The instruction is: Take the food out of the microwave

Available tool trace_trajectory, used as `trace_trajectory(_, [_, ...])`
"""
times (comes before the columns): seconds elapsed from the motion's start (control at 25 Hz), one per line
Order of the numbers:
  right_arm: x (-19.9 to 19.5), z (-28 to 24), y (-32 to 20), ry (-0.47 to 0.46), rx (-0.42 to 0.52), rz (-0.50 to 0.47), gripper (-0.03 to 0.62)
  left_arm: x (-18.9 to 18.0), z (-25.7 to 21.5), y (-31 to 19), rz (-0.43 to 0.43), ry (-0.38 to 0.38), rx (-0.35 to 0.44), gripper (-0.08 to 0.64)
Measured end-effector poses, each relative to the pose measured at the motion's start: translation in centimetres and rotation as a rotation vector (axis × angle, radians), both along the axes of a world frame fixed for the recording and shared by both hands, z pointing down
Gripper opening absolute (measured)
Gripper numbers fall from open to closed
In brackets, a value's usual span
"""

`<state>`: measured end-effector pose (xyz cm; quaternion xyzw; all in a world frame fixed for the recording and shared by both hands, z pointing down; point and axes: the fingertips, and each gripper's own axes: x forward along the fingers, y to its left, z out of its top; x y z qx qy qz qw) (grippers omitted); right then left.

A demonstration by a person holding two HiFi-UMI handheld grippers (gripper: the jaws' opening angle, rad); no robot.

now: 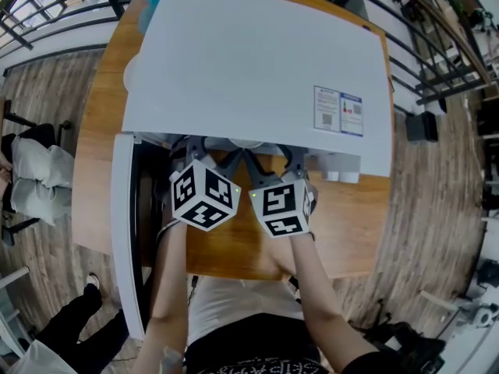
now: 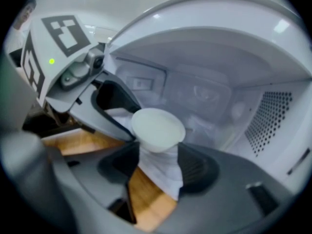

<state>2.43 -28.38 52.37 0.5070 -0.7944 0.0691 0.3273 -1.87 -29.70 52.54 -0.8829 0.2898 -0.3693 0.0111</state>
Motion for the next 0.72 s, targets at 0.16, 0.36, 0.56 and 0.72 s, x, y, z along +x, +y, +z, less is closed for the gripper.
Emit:
trace_trajectory(0.16, [0.1,-0.7,0.4,-0.005,0.018,0.003,0.261,0.1,-0.9,0.4,0.001,-0.011,0.024,0.287])
trace_trajectory(0.36, [0.0,-2.0,1.2,0.009,0.038,-0.005,0.259,0.0,-1.9,1.3,-0.007,0.02,0.021,0.287])
trace_trajectory(0.56, [-0.2,-3.5,2.6,0.016,0.055,-0.021,0.259,-0.1,-3.4,2.7,-0.015,0.037,0.037,0.287])
trace_trajectory(0.72, [-0.2,-4.7,3.7,0.021,0.071,-0.03,0.259,-0.2,-4.5,3.8,-0.02,0.048,0.048,0.287])
